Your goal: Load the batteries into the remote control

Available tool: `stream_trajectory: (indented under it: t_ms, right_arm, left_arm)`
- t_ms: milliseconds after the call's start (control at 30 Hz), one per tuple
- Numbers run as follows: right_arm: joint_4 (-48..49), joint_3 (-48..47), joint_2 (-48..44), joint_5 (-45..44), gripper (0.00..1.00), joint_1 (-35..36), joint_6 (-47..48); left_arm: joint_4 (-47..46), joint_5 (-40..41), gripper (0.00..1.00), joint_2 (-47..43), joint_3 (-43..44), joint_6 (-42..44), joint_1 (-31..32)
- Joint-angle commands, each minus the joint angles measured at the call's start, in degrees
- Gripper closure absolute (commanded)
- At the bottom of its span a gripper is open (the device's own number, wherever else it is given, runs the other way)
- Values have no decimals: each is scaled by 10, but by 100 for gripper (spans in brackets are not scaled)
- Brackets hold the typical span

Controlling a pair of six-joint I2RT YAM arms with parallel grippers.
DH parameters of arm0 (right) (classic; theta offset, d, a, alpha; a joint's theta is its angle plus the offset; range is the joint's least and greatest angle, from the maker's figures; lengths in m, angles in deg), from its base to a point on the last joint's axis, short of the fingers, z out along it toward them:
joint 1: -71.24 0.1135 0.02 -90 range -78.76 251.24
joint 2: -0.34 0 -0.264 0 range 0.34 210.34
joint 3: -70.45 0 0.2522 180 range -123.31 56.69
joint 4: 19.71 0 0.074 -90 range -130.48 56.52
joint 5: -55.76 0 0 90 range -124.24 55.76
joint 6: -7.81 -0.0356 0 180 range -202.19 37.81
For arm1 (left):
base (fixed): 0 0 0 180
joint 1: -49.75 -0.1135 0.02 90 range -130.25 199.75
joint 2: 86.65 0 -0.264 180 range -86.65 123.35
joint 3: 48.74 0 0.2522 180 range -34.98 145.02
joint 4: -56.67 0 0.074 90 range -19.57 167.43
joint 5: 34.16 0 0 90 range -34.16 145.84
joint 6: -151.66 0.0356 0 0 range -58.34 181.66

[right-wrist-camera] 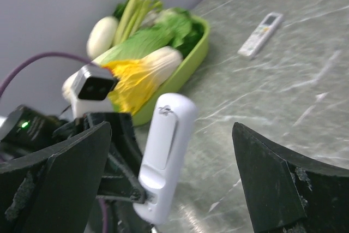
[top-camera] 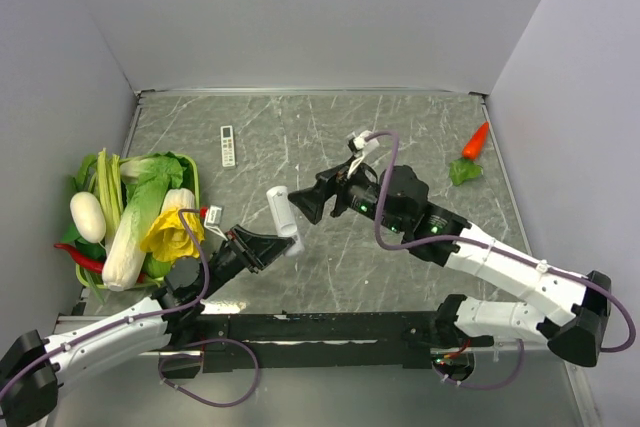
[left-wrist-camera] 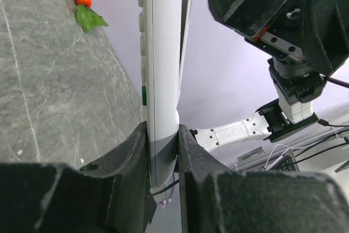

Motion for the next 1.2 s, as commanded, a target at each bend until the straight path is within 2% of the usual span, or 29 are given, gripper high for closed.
stream_trajectory:
  t_ms: [0, 133, 400, 600, 700, 900, 1033, 1100, 1167]
  right_arm:
    - [38, 3, 27, 162, 0, -36, -58]
    - [79, 13, 54, 237, 1, -61, -97]
    - [178, 28, 108, 330, 4, -92, -159]
    - [223, 38, 126, 369, 10, -109, -196]
    - [247, 46, 136, 387, 17, -113, -213]
    - [295, 69, 154, 406, 39, -120, -238]
    - [330, 82, 166, 420, 67, -122, -252]
    - [348, 89, 171, 429, 77, -123, -261]
    - [360, 95, 173, 434, 81, -123, -264]
  left_arm:
    - [-66, -21, 98, 3, -35, -1, 0]
    - [-82, -33, 98, 7, -33, 6, 0]
    - [-96, -52, 98, 15, -25, 19, 0]
    - [-103, -58, 98, 20, -23, 22, -1]
    - [-105, -61, 98, 22, -23, 24, 0]
    - [-113, -65, 98, 26, -22, 25, 0]
    - [-118, -69, 98, 26, -22, 25, -1]
    - [-119, -70, 98, 27, -23, 25, 0]
    - [-121, -70, 98, 27, -22, 25, -1]
